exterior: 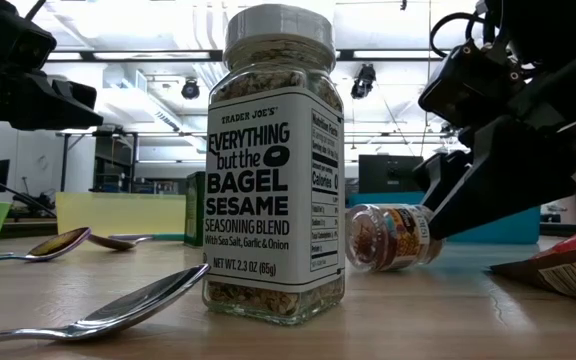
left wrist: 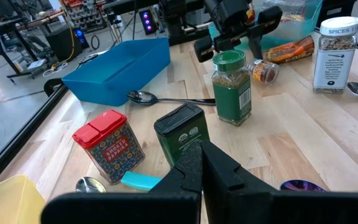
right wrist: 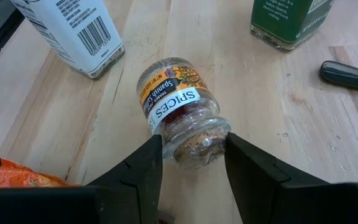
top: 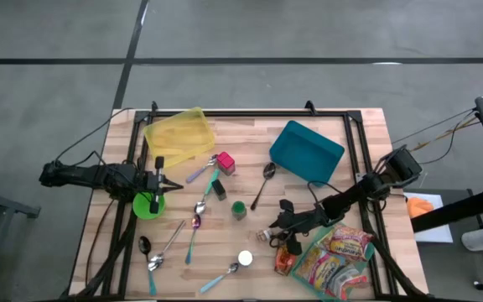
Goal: Pick & Place Food Item
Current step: Put the brown seasoning bottle into the blue bin
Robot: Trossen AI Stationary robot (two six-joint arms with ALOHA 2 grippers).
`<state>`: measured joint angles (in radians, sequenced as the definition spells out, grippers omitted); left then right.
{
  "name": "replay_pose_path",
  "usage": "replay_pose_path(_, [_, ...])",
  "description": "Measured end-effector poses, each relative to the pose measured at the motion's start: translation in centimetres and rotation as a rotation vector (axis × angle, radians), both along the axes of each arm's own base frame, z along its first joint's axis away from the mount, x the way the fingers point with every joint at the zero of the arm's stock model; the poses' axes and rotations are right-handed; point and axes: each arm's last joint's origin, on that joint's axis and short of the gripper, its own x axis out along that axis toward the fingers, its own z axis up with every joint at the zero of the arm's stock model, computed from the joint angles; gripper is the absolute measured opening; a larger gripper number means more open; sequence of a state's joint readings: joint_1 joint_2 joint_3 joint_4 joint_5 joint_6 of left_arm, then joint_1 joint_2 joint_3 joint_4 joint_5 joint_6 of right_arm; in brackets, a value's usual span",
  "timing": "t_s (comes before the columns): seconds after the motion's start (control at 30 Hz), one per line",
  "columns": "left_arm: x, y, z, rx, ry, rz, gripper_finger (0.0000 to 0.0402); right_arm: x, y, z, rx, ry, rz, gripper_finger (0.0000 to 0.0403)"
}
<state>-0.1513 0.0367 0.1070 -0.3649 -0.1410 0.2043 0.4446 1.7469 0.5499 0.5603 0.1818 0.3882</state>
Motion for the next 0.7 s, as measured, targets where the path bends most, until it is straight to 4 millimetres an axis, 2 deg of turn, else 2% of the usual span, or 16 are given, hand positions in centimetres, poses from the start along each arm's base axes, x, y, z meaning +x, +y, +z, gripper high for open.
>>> replay_pose_path(0.4, [0.0, 0.0, 0.0, 0.000, 0.000, 0.000, 0.0000, -1.0, -0.5, 2.6, -0.005, 0.023, -0.013, 0.0152])
replay_pose_path(0.7, [0.0, 0.0, 0.0, 0.000, 0.000, 0.000, 0.0000, -2.8, -1.6, 5.9, -0.046, 0.024, -0.061, 0.0152])
